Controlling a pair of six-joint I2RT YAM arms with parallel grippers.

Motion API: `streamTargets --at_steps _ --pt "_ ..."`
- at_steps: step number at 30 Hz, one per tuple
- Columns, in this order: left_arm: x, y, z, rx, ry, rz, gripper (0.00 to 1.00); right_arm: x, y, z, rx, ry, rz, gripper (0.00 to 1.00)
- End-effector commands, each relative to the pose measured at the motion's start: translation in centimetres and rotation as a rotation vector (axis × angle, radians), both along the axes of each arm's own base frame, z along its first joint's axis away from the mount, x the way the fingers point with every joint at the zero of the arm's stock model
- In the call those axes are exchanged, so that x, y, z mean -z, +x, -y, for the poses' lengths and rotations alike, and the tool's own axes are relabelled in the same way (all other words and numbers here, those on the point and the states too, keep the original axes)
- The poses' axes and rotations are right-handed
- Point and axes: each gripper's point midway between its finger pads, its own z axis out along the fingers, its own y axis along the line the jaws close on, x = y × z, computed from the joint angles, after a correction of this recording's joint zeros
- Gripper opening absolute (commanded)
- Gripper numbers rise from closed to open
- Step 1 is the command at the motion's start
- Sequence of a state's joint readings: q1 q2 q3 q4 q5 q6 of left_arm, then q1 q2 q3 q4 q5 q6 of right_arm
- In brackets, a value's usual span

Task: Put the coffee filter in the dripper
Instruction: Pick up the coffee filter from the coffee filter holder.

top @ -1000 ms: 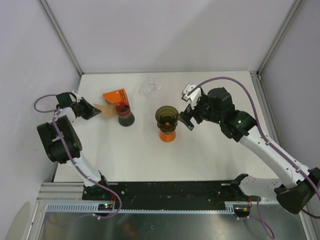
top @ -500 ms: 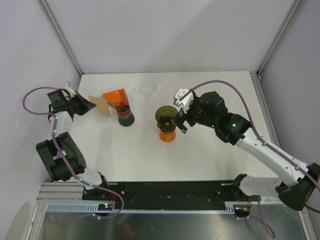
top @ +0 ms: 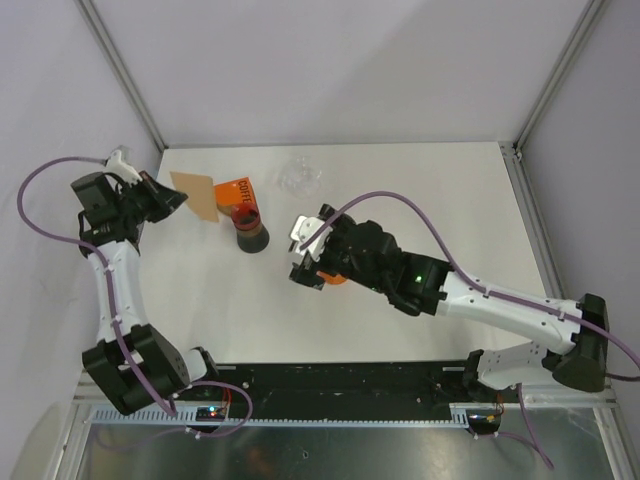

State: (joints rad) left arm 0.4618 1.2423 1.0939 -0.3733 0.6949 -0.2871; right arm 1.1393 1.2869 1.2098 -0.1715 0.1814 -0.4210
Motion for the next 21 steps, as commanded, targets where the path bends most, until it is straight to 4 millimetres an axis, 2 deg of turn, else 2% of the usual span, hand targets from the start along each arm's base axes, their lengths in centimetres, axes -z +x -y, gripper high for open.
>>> streamTargets --at_steps 1,6,9,17,21 --pt "-4.4 -1.9 2.8 0.150 -0.003 0.094 0.00 -3.3 0.3 -2.1 0.004 0.132 0.073 0.99" --pt "-7.9 -4.4 6.4 0.326 -0.005 0.172 0.00 -4.4 -1.4 -3.5 -0.106 0.246 -0.019 0.99" --pt "-9.6 -5.7 8.5 0.427 -0.018 0.211 0.00 -4.8 -1.6 -3.6 -0.147 0.308 -0.104 0.99" --pt "-13.6 -9.6 14.8 0.737 -0.078 0.305 0.00 -6.3 0.3 -3.4 -0.179 0.500 -0.315 0.99" --pt "-14.8 -10.9 16.5 0.822 -0.091 0.329 0.00 -7.0 1.8 -2.8 -0.182 0.584 -0.405 0.99"
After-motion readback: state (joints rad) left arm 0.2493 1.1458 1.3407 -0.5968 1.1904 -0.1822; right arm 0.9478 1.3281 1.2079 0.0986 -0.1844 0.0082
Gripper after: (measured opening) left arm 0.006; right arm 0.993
